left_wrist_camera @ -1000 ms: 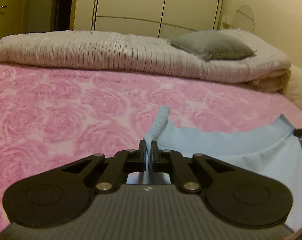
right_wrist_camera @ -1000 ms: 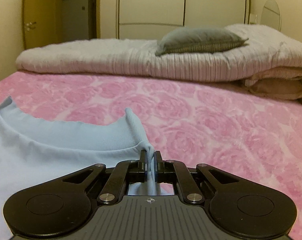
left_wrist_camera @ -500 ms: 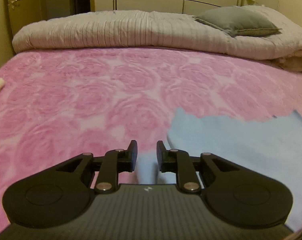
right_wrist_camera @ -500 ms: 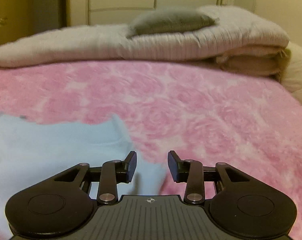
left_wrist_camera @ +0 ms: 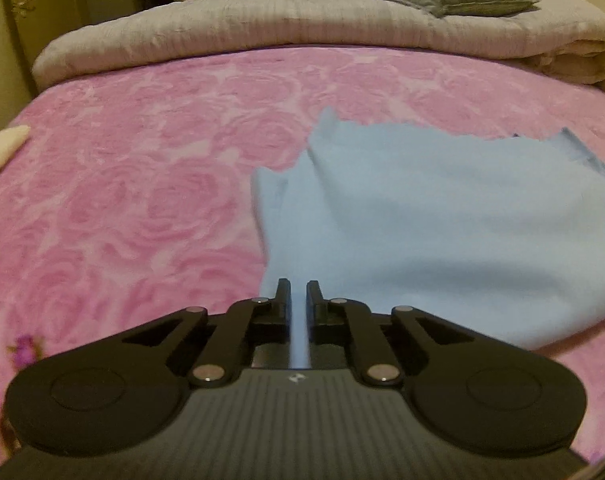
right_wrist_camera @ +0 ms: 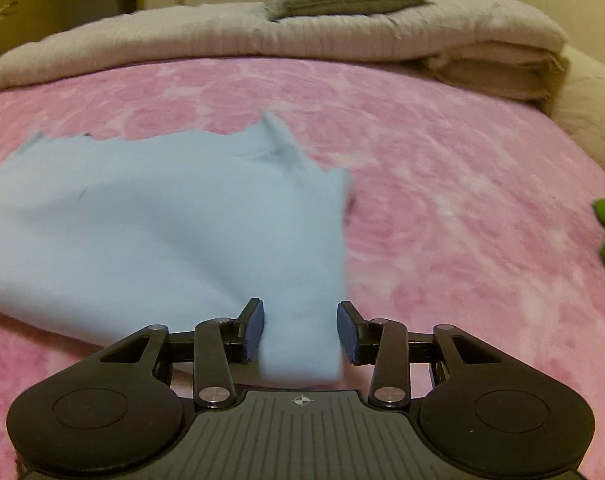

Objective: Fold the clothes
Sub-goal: 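Release the hem with both grippers and smooth the folded sweatshirt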

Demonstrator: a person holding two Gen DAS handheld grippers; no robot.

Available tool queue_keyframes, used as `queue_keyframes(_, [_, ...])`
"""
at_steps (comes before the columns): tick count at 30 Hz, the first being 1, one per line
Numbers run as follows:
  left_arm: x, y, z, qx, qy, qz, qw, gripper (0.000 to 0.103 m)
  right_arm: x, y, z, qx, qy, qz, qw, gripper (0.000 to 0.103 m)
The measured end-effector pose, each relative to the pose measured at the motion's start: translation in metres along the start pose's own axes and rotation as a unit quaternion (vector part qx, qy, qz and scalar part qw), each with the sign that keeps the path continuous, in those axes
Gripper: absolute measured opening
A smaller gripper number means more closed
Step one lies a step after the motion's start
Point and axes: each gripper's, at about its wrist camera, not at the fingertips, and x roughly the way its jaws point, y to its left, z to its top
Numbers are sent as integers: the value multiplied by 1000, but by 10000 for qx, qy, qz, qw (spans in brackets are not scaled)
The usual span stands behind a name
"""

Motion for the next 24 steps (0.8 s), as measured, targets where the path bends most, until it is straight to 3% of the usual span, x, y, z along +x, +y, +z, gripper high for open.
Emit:
queue_keyframes(3, [-11,-11,16,-54,-228,-283,9993,9,-11,10,20,-15,-371,216,9991,40])
queue_keyframes(6, [-3,-38,32,29,-279,-787,9965,11,-7,35,42,-72,-719,1033,9920,40])
queue_keyframes(9, [23,-62,40,189,-156,-987,9948,14,21,65,55,-335,-664,1590,9845,39])
queue_keyframes(11, [48,-69,42,346,-97,-749,9965,13,46,78,58,-714,-504,1505,9847,39])
queue_keyframes(13, [69,-71,48,473,-135,-437,9978,14,69,78,56,-1012,-518,1067,9878,41])
queue_keyframes(14, [78,-69,53,508,-153,-320,9981,14,80,74,56,-1098,-574,877,9884,49])
queue_keyframes(19, [95,-51,69,487,-97,90,9987,14,87,28,71,-323,-579,523,9964,50])
queue_keyframes(22, [74,-40,67,294,-102,-30,9995,13,66,16,62,-193,-569,296,9978,50])
queue_keyframes(24, [54,-38,55,140,-67,-405,9991,14,45,10,47,1,-640,677,9956,50])
